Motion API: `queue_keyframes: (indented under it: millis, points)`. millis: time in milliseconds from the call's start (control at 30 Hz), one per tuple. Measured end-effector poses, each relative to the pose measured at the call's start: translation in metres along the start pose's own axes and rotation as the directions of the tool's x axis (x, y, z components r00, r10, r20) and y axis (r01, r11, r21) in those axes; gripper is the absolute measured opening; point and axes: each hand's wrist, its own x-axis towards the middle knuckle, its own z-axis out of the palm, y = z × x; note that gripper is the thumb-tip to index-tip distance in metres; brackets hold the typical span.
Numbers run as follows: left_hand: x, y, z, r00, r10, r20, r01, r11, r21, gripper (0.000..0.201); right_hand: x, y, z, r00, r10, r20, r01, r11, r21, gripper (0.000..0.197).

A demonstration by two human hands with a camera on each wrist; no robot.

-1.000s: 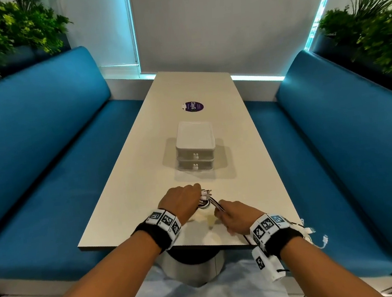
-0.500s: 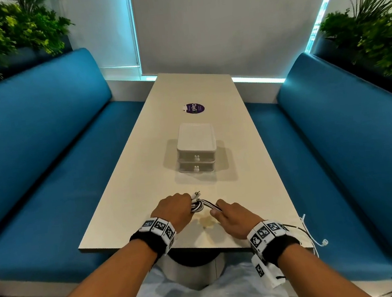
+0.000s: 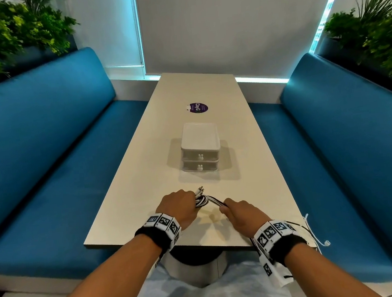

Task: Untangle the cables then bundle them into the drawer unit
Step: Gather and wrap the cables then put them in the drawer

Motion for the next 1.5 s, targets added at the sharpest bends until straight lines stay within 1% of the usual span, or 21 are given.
queue_keyframes:
  millis: [167, 233, 300, 367, 433, 533, 600, 733, 800, 833, 933, 1000, 1033, 1100, 1167, 1267, 1300, 1367, 1400, 1433, 1500]
  points:
    - [0.017, -0.002, -0.016, 0.997, -0.052, -0.065, 0.048, 0.996, -0.071, 0.049, 0.004, -0.013, -0.007, 0.999, -0.023, -0.024, 0.026, 0.992, 0.127, 0.026]
    - [0.022, -0.001, -0.023, 0.995, -0.089, -0.055, 0.082, 0.99, -0.117, 0.055, 0.007, -0.019, -0.016, 0.998, -0.028, -0.056, 0.035, 0.991, 0.131, 0.026]
    - [0.023, -0.002, -0.025, 0.991, -0.136, 0.0, 0.133, 0.97, -0.205, 0.06, 0.008, -0.023, -0.022, 0.997, -0.041, -0.068, 0.048, 0.993, 0.106, 0.027]
    - [0.02, -0.004, -0.018, 0.98, -0.181, 0.082, 0.198, 0.916, -0.349, 0.057, 0.006, -0.027, -0.022, 0.997, -0.049, -0.059, 0.055, 0.994, 0.093, 0.029]
    - [0.016, -0.006, -0.01, 0.966, -0.212, 0.146, 0.257, 0.822, -0.508, 0.05, 0.004, -0.031, -0.013, 0.998, -0.04, -0.052, 0.046, 0.992, 0.118, 0.029]
    - [0.015, -0.004, -0.007, 0.963, -0.215, 0.161, 0.268, 0.706, -0.655, 0.047, 0.005, -0.035, 0.005, 0.998, -0.027, -0.058, 0.037, 0.984, 0.173, 0.026]
    - [0.014, -0.002, -0.009, 0.963, -0.21, 0.166, 0.265, 0.66, -0.703, 0.057, 0.009, -0.036, 0.012, 0.996, -0.023, -0.085, 0.04, 0.98, 0.195, 0.025]
    - [0.014, -0.003, -0.002, 0.954, -0.232, 0.187, 0.298, 0.689, -0.661, 0.094, 0.009, -0.044, 0.01, 0.993, -0.05, -0.111, 0.076, 0.968, 0.241, 0.024]
    - [0.013, 0.001, 0.004, 0.949, -0.239, 0.208, 0.315, 0.651, -0.691, 0.1, 0.008, -0.05, 0.009, 0.992, -0.074, -0.102, 0.097, 0.963, 0.253, 0.025]
    - [0.01, 0.005, 0.004, 0.946, -0.231, 0.226, 0.322, 0.604, -0.729, 0.095, 0.007, -0.053, 0.009, 0.991, -0.091, -0.1, 0.114, 0.958, 0.261, 0.025]
    - [0.005, 0.017, -0.002, 0.945, -0.144, 0.295, 0.328, 0.415, -0.849, 0.06, 0.006, -0.059, 0.009, 0.985, -0.134, -0.106, 0.16, 0.937, 0.309, 0.022]
    - [0.006, 0.022, -0.007, 0.938, -0.145, 0.314, 0.345, 0.317, -0.884, 0.047, 0.007, -0.061, 0.008, 0.984, -0.147, -0.099, 0.172, 0.93, 0.324, 0.023]
    - [0.007, 0.023, -0.009, 0.938, -0.168, 0.303, 0.342, 0.314, -0.886, 0.043, 0.008, -0.062, 0.008, 0.985, -0.148, -0.092, 0.17, 0.927, 0.333, 0.025]
    - [0.012, 0.022, -0.01, 0.945, -0.21, 0.251, 0.314, 0.363, -0.877, 0.04, 0.008, -0.062, 0.004, 0.986, -0.149, -0.076, 0.167, 0.922, 0.349, 0.026]
    - [0.016, 0.024, -0.01, 0.948, -0.234, 0.213, 0.294, 0.403, -0.867, 0.04, 0.011, -0.062, 0.0, 0.986, -0.158, -0.059, 0.169, 0.92, 0.355, 0.02]
    - [0.02, 0.024, -0.014, 0.936, -0.318, 0.151, 0.276, 0.4, -0.874, 0.039, 0.013, -0.06, -0.007, 0.982, -0.181, -0.051, 0.187, 0.906, 0.38, 0.013]
    - [0.022, 0.022, -0.017, 0.921, -0.364, 0.138, 0.278, 0.368, -0.887, 0.04, 0.013, -0.06, -0.009, 0.979, -0.198, -0.047, 0.201, 0.906, 0.373, 0.013]
    - [0.026, 0.017, -0.023, 0.899, -0.406, 0.162, 0.269, 0.222, -0.937, 0.047, 0.012, -0.059, -0.011, 0.976, -0.218, -0.012, 0.207, 0.908, 0.364, 0.009]
    - [0.028, 0.015, -0.027, 0.899, -0.397, 0.187, 0.256, 0.129, -0.958, 0.051, 0.011, -0.059, -0.013, 0.978, -0.207, 0.01, 0.188, 0.904, 0.383, 0.009]
    - [0.031, 0.012, -0.03, 0.896, -0.396, 0.2, 0.244, 0.062, -0.968, 0.053, 0.011, -0.057, -0.013, 0.982, -0.185, 0.025, 0.158, 0.896, 0.414, 0.01]
    - [0.035, 0.004, -0.037, 0.865, -0.461, 0.198, 0.202, -0.04, -0.978, 0.05, 0.01, -0.051, -0.015, 0.987, -0.146, 0.061, 0.103, 0.885, 0.453, 0.014]
